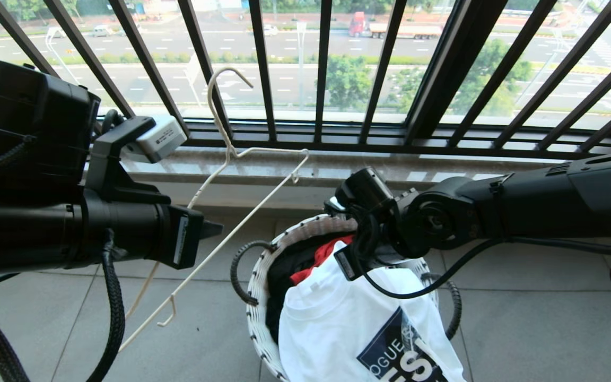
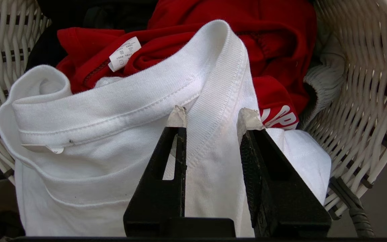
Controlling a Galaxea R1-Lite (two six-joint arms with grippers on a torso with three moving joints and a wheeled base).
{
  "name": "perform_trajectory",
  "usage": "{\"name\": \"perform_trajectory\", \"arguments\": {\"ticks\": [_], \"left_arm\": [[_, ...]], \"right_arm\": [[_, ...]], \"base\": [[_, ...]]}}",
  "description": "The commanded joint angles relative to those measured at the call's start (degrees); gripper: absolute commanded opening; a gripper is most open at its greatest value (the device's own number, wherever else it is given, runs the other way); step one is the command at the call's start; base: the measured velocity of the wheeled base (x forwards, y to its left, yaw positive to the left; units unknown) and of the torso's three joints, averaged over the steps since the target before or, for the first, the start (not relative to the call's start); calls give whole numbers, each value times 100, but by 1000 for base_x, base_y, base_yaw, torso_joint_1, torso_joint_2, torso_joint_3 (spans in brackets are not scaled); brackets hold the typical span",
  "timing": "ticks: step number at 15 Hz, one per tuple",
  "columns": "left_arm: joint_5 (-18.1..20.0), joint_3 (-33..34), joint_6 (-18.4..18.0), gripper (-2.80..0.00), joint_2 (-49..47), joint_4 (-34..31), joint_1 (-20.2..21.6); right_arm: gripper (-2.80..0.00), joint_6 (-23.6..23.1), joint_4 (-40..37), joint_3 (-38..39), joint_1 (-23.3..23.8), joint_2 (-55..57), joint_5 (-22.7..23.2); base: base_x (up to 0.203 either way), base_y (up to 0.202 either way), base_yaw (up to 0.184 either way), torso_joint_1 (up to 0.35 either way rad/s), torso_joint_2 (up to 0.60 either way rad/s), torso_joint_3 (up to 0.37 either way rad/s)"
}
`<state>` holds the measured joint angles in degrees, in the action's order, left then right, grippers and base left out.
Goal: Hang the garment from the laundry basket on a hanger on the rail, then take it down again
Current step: Pick up clothes from the basket
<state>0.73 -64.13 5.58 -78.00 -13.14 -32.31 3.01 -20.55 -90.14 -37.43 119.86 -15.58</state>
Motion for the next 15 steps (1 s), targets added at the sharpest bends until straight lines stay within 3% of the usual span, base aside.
{"name": "perform_trajectory", "arguments": {"ticks": [1, 13, 15], "left_arm": [[-3, -11, 5, -280, 155, -13, -4], [-3, -20, -13, -280, 355, -4, 14], [-3, -20, -5, -280, 373, -4, 14]], "right_arm": [[0, 7, 446, 11, -19, 107, 63], [0, 7, 578, 352, -86, 55, 82], [0, 7, 588, 460, -127, -63, 292]], "base": [[0, 0, 0, 0, 0, 0], [0, 0, 0, 0, 0, 0], [0, 0, 0, 0, 0, 0]]}}
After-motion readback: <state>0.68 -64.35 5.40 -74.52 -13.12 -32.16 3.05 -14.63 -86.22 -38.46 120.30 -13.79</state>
